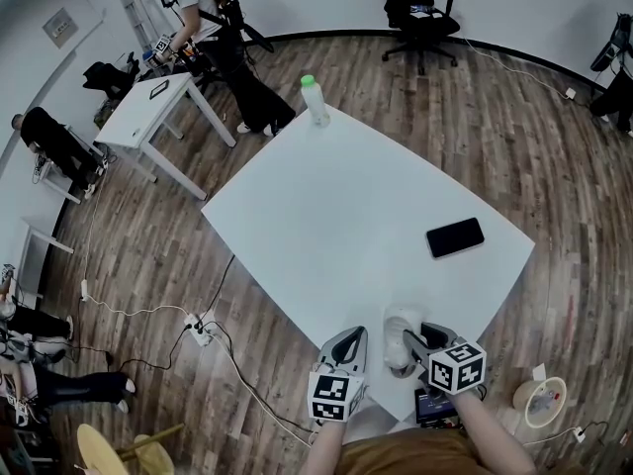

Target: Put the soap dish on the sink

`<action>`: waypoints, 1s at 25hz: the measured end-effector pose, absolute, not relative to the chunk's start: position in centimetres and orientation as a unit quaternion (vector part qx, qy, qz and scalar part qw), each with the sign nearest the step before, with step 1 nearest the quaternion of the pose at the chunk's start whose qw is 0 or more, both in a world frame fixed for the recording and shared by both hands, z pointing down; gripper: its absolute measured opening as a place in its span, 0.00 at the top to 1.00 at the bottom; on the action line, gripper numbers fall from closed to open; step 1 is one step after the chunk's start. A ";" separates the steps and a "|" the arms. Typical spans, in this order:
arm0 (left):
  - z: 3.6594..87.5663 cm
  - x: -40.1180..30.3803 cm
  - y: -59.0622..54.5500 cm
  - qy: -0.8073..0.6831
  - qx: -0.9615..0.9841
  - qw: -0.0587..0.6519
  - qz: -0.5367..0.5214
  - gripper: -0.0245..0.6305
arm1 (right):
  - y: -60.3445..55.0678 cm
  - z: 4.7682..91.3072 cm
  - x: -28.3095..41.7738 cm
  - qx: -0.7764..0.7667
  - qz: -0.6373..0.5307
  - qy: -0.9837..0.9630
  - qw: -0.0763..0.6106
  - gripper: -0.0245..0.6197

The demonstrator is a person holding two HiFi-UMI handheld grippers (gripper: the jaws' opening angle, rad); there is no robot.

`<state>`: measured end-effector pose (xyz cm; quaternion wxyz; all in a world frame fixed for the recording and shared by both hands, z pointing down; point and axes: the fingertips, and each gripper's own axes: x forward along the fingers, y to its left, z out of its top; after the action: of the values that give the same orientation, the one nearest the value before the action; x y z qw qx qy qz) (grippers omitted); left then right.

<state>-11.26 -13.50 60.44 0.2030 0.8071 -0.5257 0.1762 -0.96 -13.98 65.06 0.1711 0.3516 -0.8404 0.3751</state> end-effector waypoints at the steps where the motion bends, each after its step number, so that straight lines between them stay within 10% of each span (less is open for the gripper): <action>1: 60.5 -11.2 -13.5 -0.527 0.806 0.203 0.177 0.95 | -13.9 65.2 -0.9 0.351 0.377 -0.840 0.171 0.74; 25: 60.9 -11.0 -13.4 -0.532 0.802 0.217 0.164 0.95 | -14.0 67.0 0.4 0.363 0.368 -0.824 0.234 0.74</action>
<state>-10.98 -13.44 60.91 0.2168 0.8022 -0.5317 0.1637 0.42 -14.03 66.97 0.2344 0.3628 -0.8235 0.3677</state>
